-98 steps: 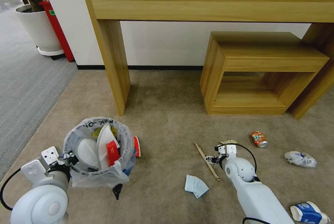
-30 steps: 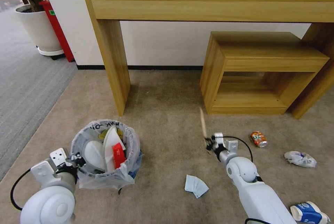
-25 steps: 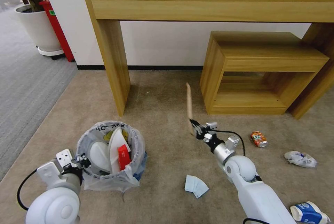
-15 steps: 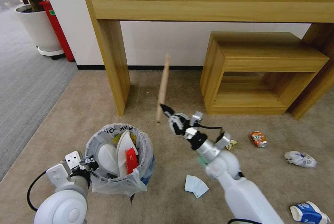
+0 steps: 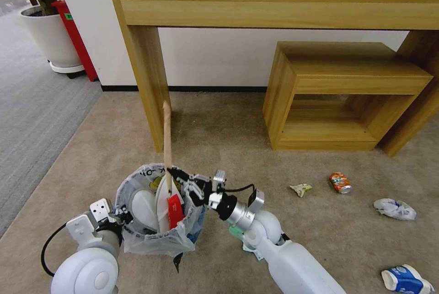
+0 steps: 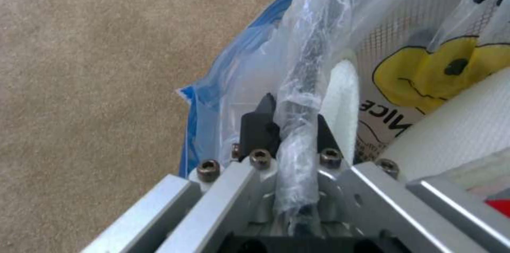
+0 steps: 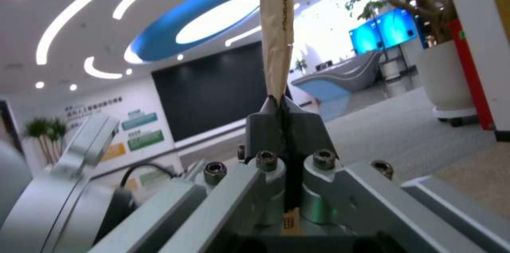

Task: Pick up the trash bin and place the garbage on the floor into it.

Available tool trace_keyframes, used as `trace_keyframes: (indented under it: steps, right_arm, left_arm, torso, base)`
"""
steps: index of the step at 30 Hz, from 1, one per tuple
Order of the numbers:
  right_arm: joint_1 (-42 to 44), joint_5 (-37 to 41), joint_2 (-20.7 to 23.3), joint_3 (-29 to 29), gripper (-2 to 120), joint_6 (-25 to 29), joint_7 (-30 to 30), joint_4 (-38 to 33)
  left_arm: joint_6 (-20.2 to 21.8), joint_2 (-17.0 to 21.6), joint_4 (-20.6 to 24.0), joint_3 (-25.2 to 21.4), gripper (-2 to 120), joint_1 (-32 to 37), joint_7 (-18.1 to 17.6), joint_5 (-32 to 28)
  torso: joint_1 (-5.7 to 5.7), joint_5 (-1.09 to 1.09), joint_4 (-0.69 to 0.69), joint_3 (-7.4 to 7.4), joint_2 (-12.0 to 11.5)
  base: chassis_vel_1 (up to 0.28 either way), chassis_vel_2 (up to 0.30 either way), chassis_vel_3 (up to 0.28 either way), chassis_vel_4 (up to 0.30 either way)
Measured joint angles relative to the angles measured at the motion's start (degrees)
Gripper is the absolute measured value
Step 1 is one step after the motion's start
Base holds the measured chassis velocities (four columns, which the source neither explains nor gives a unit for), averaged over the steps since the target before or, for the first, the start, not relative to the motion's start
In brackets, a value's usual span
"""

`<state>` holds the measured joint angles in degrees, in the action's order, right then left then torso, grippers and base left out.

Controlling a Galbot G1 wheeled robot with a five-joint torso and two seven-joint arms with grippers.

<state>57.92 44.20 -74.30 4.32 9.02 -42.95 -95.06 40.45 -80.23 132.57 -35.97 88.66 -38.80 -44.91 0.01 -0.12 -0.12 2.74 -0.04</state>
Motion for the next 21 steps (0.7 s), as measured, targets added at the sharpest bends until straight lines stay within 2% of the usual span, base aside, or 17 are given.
trace_keyframes:
  steps: [6,9,11,12,14,18,19,21]
  right_arm:
    - [0.6,-2.5,0.5,-1.1,0,0.0,-1.8,0.3]
    - [0.8,-3.6,0.9,-1.8,6,-0.3,-3.0,0.3]
    - [1.2,-4.3,1.2,-2.9,17,-1.6,-5.7,0.4]
    - [1.2,-4.3,1.2,-2.9,17,-1.6,-5.7,0.4]
    - [1.4,-5.0,1.5,-3.5,27,-2.1,-7.1,0.6]
    - [1.6,-5.5,1.8,-4.1,38,-2.2,-7.5,0.8]
    - [1.6,-5.6,2.0,-4.6,47,-2.3,-7.7,0.8]
    - [1.6,-5.8,2.1,-4.8,51,-2.3,-7.8,0.8]
  left_arm:
    - [0.0,0.1,-0.5,-0.1,0,-0.4,0.0,-0.1]
    - [0.0,0.2,-0.6,-0.2,0,-0.4,0.0,-0.1]
    - [0.0,0.3,-0.6,-0.5,0,-0.4,0.1,-0.2]
    - [0.0,0.3,-0.6,-0.5,0,-0.4,0.1,-0.2]
    - [0.1,0.5,-0.5,-0.7,0,-0.4,0.1,-0.3]
    - [0.1,0.5,-0.2,-0.9,0,-0.4,0.1,-0.3]
    - [0.1,0.5,-0.1,-0.9,0,-0.3,0.1,-0.3]
    - [0.1,0.5,-0.1,-0.9,0,-0.3,0.1,-0.3]
  torso:
    - [0.0,0.0,0.0,0.0,0.0]
    - [0.0,0.0,0.0,0.0,0.0]
    - [0.0,0.0,0.0,0.0,0.0]
    - [0.0,0.0,0.0,0.0,0.0]
    - [0.0,0.0,0.0,0.0,0.0]
    - [0.0,0.01,0.0,0.0,0.0]
    - [0.0,0.0,0.0,0.0,0.0]
    - [0.0,0.0,0.0,0.0,0.0]
  base:
    - [0.0,0.0,0.0,0.0]
    - [0.0,0.0,0.0,0.0]
    - [0.0,0.0,0.0,0.0]
    - [0.0,0.0,0.0,0.0]
    - [0.0,0.0,0.0,0.0]
    - [0.0,0.0,0.0,0.0]
    - [0.0,0.0,0.0,0.0]
    - [0.0,0.0,0.0,0.0]
